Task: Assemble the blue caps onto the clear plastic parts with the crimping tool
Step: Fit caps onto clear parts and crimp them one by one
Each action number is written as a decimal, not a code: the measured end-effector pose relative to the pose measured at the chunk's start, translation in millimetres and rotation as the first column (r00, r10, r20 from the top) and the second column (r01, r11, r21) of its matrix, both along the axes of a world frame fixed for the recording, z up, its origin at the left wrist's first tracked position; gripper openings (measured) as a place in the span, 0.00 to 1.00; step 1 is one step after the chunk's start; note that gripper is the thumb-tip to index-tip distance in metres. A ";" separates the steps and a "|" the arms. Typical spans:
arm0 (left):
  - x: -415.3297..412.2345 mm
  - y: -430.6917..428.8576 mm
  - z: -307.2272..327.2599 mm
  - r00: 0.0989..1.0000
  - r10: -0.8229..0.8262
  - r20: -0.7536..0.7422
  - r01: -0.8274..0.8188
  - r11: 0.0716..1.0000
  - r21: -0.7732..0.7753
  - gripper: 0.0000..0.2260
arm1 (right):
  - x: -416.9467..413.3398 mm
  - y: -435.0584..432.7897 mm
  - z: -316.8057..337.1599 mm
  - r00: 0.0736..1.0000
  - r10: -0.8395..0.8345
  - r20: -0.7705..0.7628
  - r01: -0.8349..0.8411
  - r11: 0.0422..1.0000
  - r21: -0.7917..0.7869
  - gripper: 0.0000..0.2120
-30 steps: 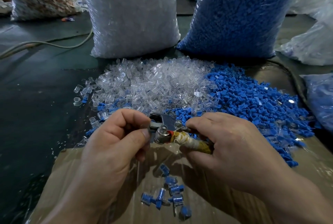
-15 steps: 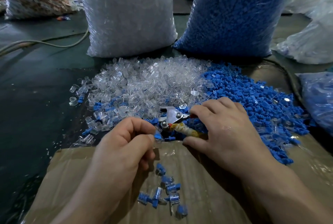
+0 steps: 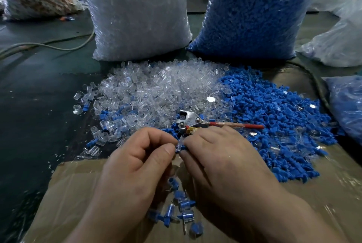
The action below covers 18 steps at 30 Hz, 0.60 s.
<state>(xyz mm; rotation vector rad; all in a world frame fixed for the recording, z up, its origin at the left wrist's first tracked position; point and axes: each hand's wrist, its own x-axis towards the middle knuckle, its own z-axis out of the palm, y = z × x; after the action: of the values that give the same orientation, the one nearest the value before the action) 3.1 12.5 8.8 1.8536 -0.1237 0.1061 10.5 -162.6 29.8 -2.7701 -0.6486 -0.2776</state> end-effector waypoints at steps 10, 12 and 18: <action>4.9 4.8 -0.3 0.993 -0.018 -0.118 0.032 0.992 0.120 0.27 | -3.8 3.0 1.1 0.997 0.081 -0.001 -0.081 0.996 0.047 0.14; 5.6 5.0 -0.2 0.989 -0.042 -0.140 0.052 0.996 0.066 0.27 | -4.7 2.2 5.2 0.995 0.078 -0.056 -0.073 0.994 0.085 0.16; 5.3 6.0 0.8 0.987 -0.121 -0.104 0.107 0.986 -0.128 0.25 | -8.3 2.9 10.7 0.969 0.098 -0.225 -0.034 0.961 0.273 0.15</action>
<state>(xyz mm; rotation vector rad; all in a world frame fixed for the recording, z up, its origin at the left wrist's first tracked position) 8.4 18.5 9.6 1.7220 -0.1426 -0.0681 2.2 -159.7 40.6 -2.4663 -0.5940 -0.0153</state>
